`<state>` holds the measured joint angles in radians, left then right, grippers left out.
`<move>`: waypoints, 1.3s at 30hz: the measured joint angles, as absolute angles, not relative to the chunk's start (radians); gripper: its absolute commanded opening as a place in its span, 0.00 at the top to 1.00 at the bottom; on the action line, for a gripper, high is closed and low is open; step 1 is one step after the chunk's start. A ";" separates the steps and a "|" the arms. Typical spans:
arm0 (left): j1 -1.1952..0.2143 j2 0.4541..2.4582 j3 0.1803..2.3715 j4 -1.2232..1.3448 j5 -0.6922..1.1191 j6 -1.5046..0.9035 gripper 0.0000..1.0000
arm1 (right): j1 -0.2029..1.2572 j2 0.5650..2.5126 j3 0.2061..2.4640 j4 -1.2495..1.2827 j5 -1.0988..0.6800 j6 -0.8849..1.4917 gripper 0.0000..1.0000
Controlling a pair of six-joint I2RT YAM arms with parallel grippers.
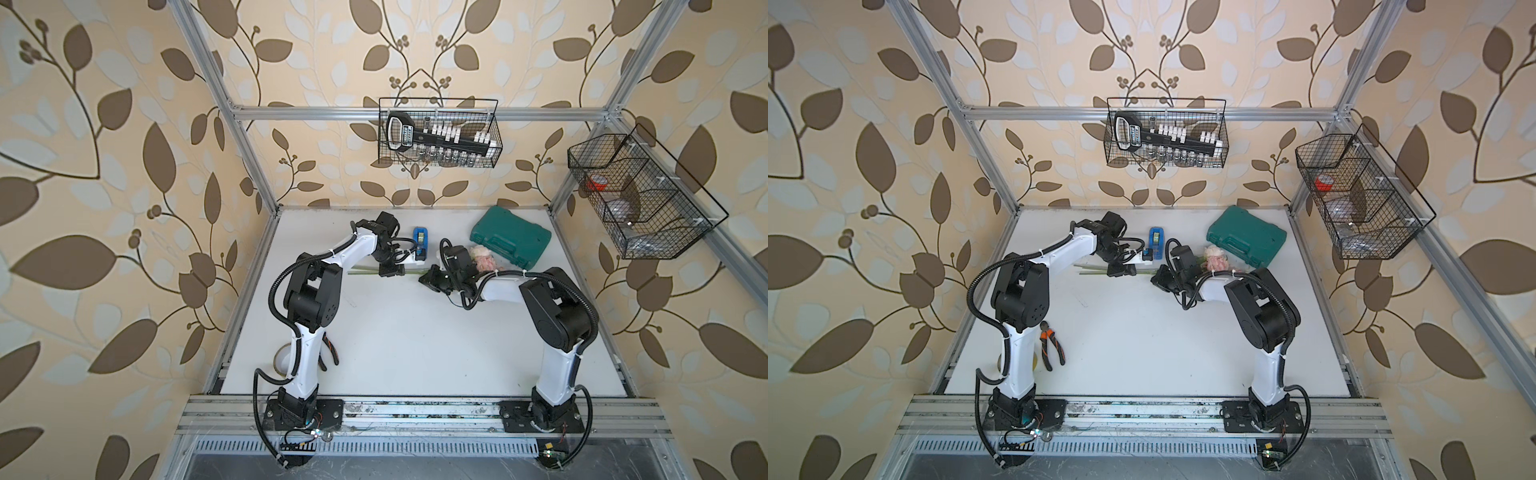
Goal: Wrap bouquets with tape
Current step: Stick the tape to the bouquet.
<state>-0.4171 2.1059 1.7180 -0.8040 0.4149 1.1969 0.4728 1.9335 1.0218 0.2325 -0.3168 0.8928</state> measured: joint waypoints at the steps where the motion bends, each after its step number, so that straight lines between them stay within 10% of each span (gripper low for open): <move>1: -0.417 2.106 1.718 -0.804 0.416 1.196 1.00 | 0.474 1.936 1.023 0.233 -0.310 0.894 0.86; 20: -0.417 2.101 1.707 -0.820 0.439 1.199 1.00 | 0.482 1.734 0.859 0.190 -0.182 0.789 0.36; 39: -0.398 2.101 1.704 -0.827 0.447 1.200 1.00 | 0.499 1.429 0.906 0.081 0.002 -0.031 0.47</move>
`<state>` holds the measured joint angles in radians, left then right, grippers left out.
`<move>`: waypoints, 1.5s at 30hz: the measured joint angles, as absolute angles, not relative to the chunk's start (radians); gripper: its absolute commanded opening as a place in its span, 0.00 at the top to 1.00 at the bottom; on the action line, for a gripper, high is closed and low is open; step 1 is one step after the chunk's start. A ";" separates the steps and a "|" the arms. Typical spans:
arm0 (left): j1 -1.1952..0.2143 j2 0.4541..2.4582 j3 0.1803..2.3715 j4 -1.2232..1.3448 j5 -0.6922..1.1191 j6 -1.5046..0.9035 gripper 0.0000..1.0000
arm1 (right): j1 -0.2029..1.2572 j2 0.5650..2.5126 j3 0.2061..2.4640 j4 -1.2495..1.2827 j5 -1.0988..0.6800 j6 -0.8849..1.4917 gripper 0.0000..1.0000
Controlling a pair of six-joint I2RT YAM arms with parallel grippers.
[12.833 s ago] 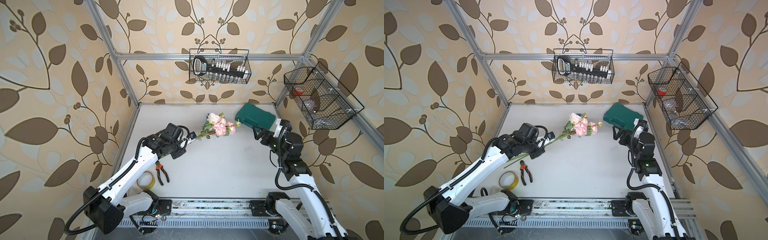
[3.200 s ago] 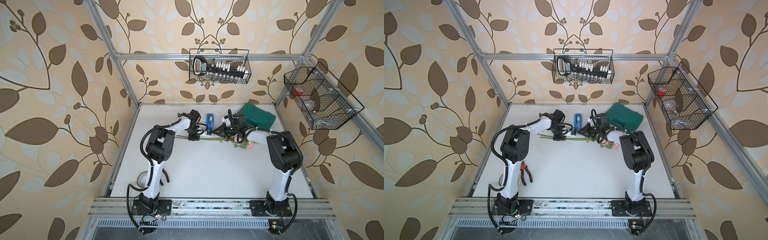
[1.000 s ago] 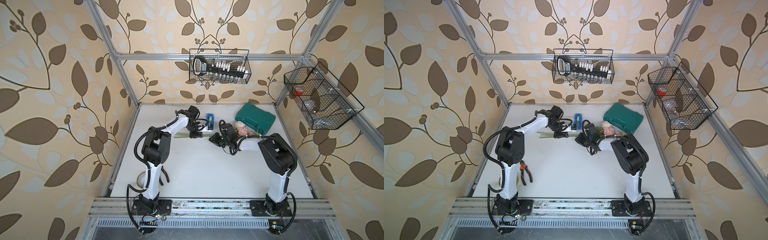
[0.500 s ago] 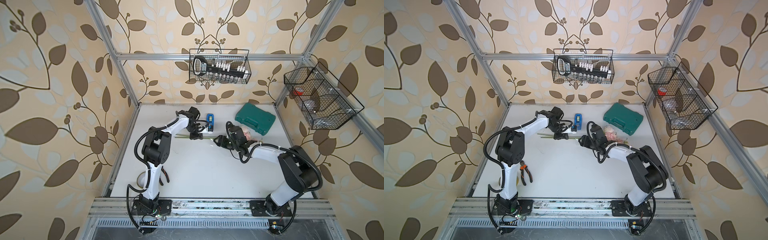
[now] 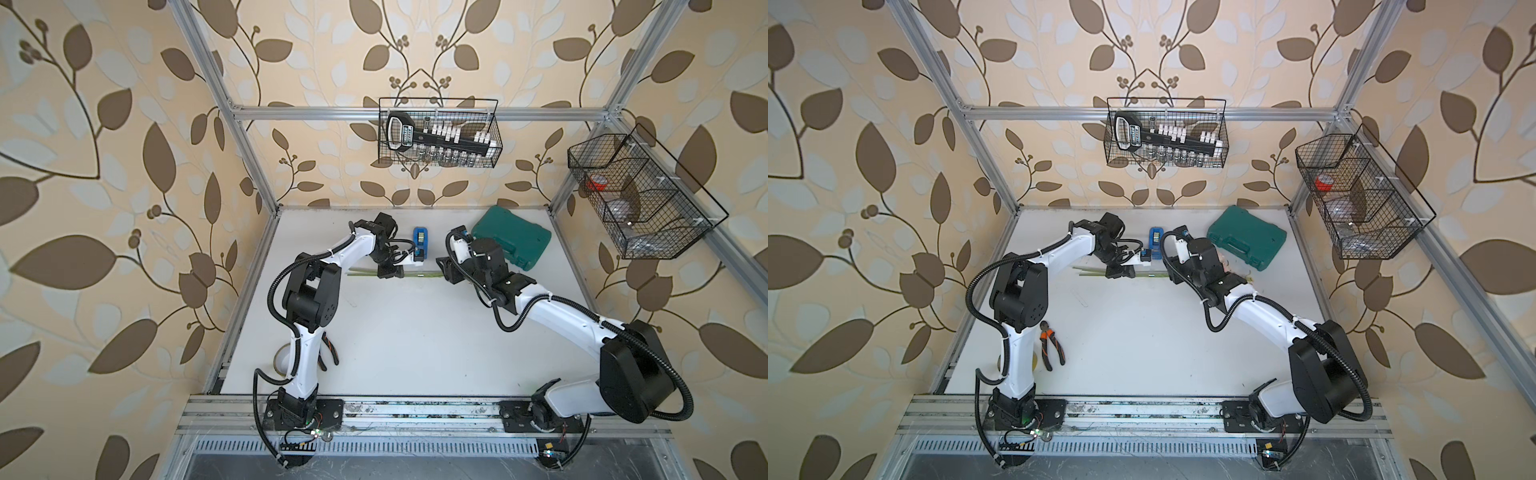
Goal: Wrap bouquets with tape
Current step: Stick the tape to the bouquet, then wrap the tape around the bouquet.
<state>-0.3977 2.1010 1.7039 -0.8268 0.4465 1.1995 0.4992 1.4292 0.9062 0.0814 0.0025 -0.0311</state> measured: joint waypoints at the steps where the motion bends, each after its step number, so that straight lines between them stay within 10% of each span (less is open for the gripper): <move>1: -0.398 2.101 1.704 -0.827 0.447 1.200 1.00 | 0.499 1.430 0.892 0.095 -0.017 -0.132 0.47; 14: -0.398 2.101 1.704 -0.827 0.475 1.200 1.00 | 0.437 1.532 0.807 0.153 -0.351 -0.836 0.40; 45: -0.391 2.102 1.706 -0.838 0.491 1.201 1.00 | 0.494 1.872 1.045 0.223 -0.276 -1.056 0.55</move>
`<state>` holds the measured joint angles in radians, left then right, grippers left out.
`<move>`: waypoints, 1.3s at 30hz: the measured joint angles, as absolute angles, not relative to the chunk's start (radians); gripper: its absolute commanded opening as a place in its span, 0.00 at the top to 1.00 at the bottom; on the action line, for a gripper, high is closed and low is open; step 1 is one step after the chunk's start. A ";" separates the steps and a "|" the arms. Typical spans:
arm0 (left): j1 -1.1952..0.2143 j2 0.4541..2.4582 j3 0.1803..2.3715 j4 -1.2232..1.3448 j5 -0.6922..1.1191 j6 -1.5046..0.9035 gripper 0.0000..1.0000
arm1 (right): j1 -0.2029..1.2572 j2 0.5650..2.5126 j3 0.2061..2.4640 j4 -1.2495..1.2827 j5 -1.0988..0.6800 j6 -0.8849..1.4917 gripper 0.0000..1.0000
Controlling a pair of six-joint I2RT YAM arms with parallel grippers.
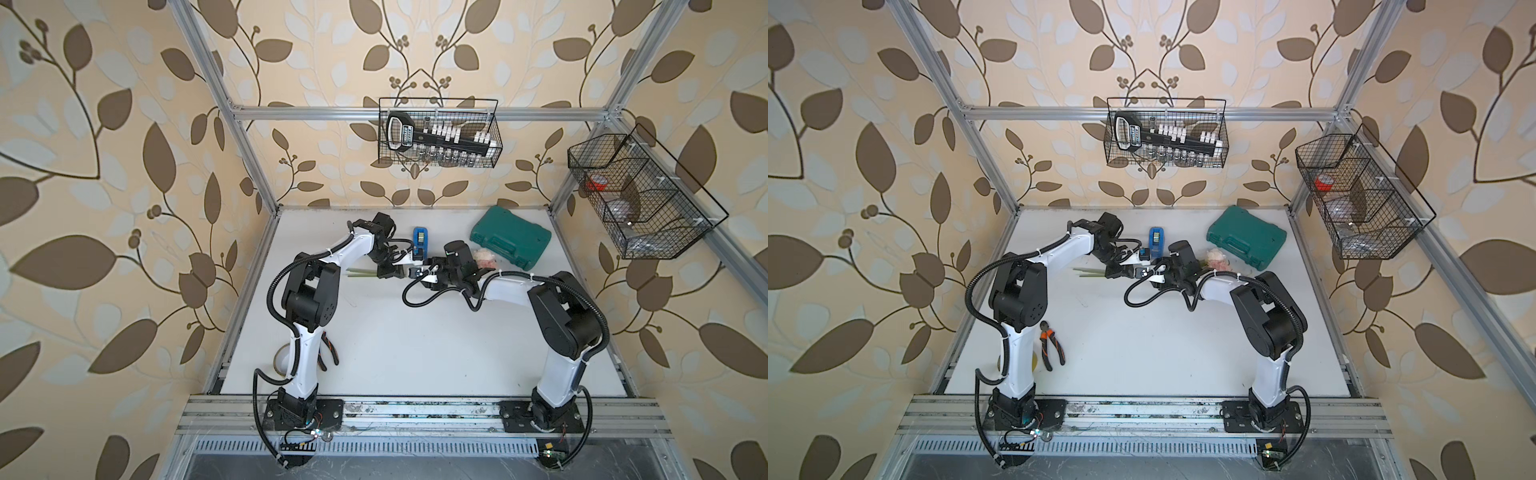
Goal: Wrap bouquets with tape
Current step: Wrap the tape around the bouquet.
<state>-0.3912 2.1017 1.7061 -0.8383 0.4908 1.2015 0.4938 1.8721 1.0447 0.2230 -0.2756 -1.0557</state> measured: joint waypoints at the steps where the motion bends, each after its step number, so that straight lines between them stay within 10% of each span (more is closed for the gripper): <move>1: -0.391 2.102 1.706 -0.839 0.491 1.201 1.00 | 0.493 1.874 1.045 0.221 -0.270 -1.060 0.57; 14: -0.382 2.102 1.716 -0.836 0.490 1.202 1.00 | 0.506 1.918 1.085 0.204 -0.205 -1.122 1.00; 19: -0.379 2.102 1.721 -0.838 0.481 1.187 0.36 | 0.512 1.917 1.087 0.201 -0.178 -1.159 1.00; 23: -0.379 2.102 1.729 -0.842 0.466 1.166 0.19 | 0.517 1.894 1.065 0.213 -0.151 -1.200 1.00; 39: -0.379 2.236 1.946 -1.056 0.451 1.171 0.30 | 0.529 1.813 0.966 0.358 -0.104 -1.323 1.00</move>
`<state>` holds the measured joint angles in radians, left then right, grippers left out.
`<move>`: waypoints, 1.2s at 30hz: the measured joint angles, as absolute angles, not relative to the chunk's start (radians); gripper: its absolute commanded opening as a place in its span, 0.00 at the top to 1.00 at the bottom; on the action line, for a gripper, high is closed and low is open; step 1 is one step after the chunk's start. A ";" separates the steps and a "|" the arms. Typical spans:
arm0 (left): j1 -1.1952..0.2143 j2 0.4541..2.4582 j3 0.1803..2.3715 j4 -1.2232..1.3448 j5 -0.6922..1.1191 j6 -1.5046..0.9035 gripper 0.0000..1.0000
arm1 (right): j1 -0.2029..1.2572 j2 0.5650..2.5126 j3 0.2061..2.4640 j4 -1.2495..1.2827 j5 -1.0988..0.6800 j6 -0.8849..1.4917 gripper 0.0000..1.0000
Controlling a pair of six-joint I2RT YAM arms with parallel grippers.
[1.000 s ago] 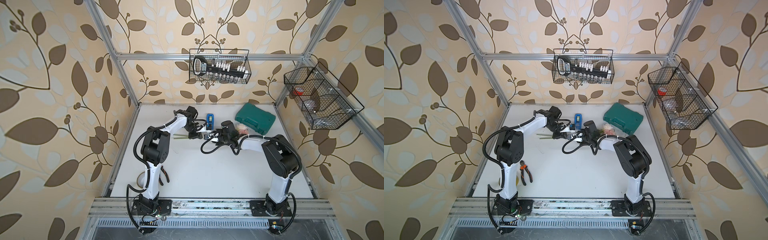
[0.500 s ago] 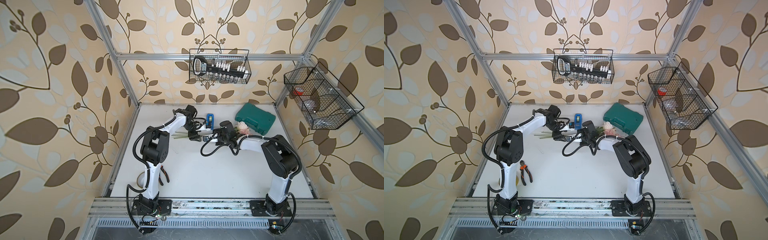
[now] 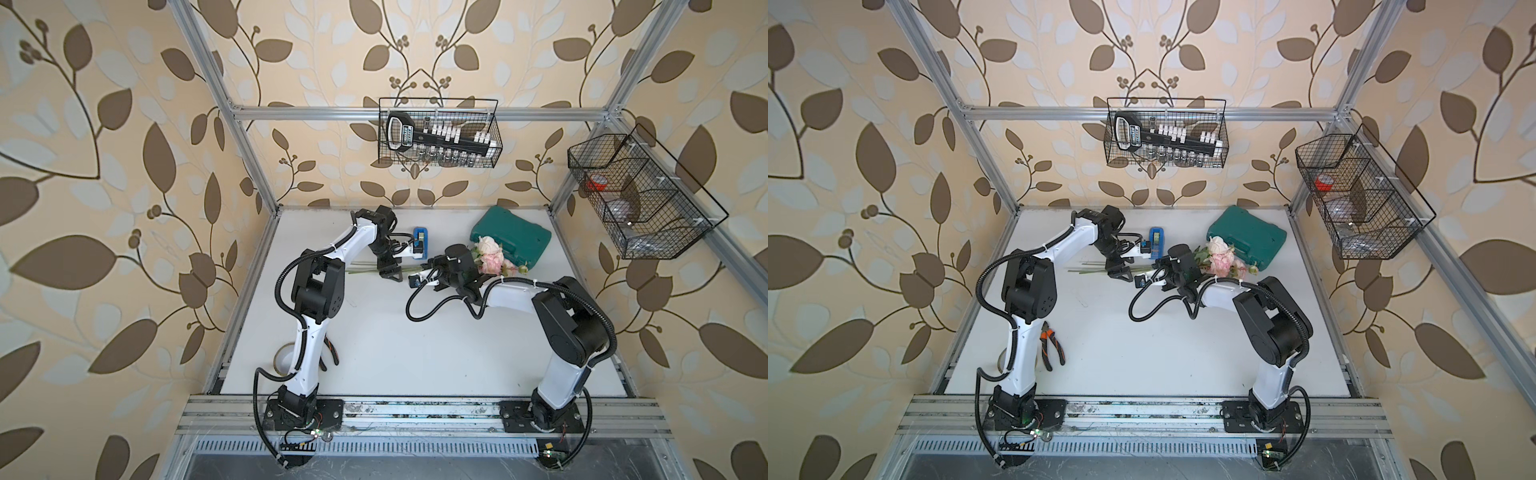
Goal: Wrap bouquets with tape
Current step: Wrap the tape around the bouquet.
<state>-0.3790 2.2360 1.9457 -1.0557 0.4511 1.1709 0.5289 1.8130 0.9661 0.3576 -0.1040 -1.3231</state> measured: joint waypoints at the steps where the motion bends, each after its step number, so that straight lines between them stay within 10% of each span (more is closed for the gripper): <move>1: -0.379 2.242 1.950 -1.065 0.445 1.171 0.33 | 0.530 1.813 0.962 0.365 -0.104 -1.329 1.00; 13: -0.381 2.296 2.044 -1.195 0.478 1.175 1.00 | 0.536 1.794 0.905 0.430 -0.092 -1.349 1.00; 25: -0.380 2.263 1.940 -1.070 0.521 1.138 1.00 | 0.533 1.663 0.833 0.400 -0.133 -1.243 0.72; 27: -0.378 2.254 1.916 -1.028 0.515 1.122 1.00 | 0.532 1.593 0.793 0.406 -0.147 -1.211 0.23; 28: -0.378 2.247 1.900 -1.004 0.507 1.116 1.00 | 0.530 1.557 0.775 0.409 -0.152 -1.198 0.15; 36: -0.383 2.186 1.777 -0.839 0.382 1.109 1.00 | 0.486 1.427 0.757 0.349 -0.171 -1.125 0.15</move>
